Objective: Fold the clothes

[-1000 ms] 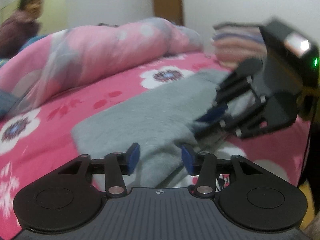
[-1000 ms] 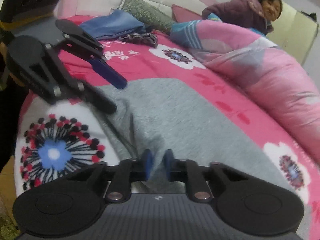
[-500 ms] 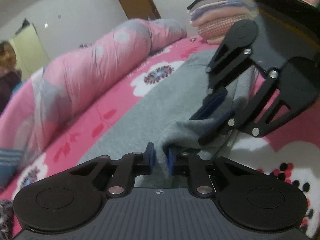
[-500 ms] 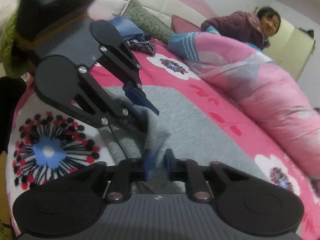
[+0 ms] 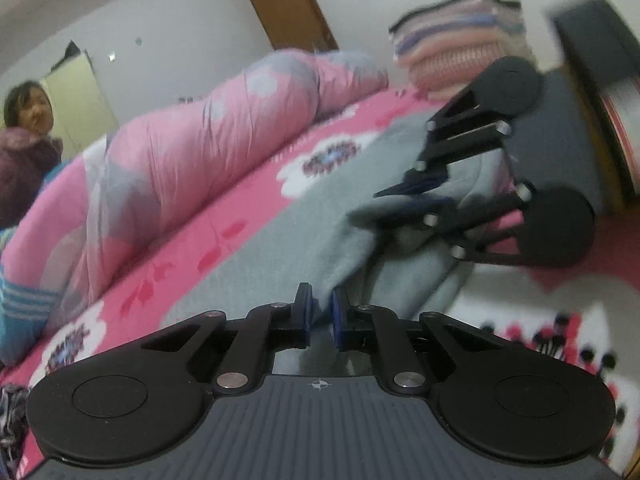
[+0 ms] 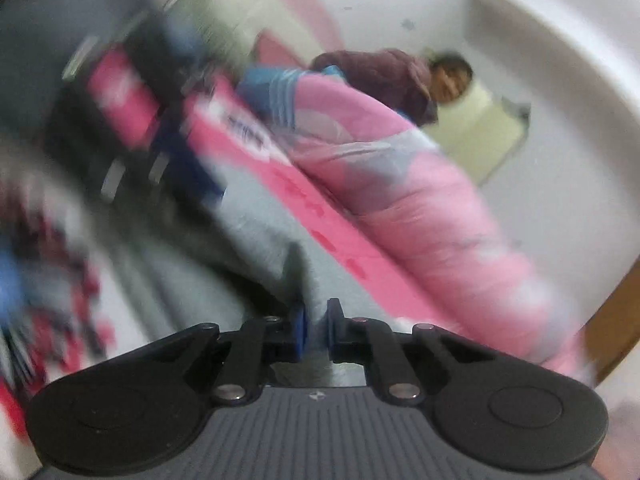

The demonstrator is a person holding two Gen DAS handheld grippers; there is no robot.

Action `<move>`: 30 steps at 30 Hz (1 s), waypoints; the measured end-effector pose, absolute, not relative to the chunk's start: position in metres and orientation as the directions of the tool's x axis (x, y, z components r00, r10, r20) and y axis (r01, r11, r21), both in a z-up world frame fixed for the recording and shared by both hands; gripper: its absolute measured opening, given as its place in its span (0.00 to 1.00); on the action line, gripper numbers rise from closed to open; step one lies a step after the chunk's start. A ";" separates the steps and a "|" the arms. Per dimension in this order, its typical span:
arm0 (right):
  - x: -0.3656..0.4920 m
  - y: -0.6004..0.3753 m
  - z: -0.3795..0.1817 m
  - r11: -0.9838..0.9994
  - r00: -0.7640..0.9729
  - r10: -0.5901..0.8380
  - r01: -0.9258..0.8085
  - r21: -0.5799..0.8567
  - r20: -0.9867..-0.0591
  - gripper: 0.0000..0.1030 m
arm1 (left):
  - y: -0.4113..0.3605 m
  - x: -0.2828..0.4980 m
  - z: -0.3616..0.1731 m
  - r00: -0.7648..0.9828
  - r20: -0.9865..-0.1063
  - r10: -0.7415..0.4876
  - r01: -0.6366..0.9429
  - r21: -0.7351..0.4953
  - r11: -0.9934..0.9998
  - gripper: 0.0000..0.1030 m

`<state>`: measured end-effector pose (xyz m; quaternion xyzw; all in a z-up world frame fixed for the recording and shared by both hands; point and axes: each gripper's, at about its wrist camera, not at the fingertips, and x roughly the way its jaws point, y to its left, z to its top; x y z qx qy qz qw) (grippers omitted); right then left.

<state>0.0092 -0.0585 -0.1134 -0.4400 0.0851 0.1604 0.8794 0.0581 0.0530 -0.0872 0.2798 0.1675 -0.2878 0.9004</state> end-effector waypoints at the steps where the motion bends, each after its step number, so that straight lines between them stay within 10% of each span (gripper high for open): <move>1: 0.004 -0.053 -0.129 0.479 0.944 0.182 -0.331 -0.813 -0.277 0.10 | 0.054 0.058 -0.091 0.777 -0.474 -0.414 0.612 0.419 0.670 0.10; 11: -0.024 -0.064 -0.144 0.246 0.944 0.210 -0.304 -0.920 -0.255 0.17 | 0.078 0.047 -0.098 0.771 -0.495 -0.401 0.610 0.393 0.688 0.10; 30: 0.004 -0.093 -0.078 0.632 0.832 0.313 -0.542 -0.554 -0.458 0.38 | 0.092 0.044 -0.099 0.763 -0.497 -0.413 0.599 0.305 0.740 0.12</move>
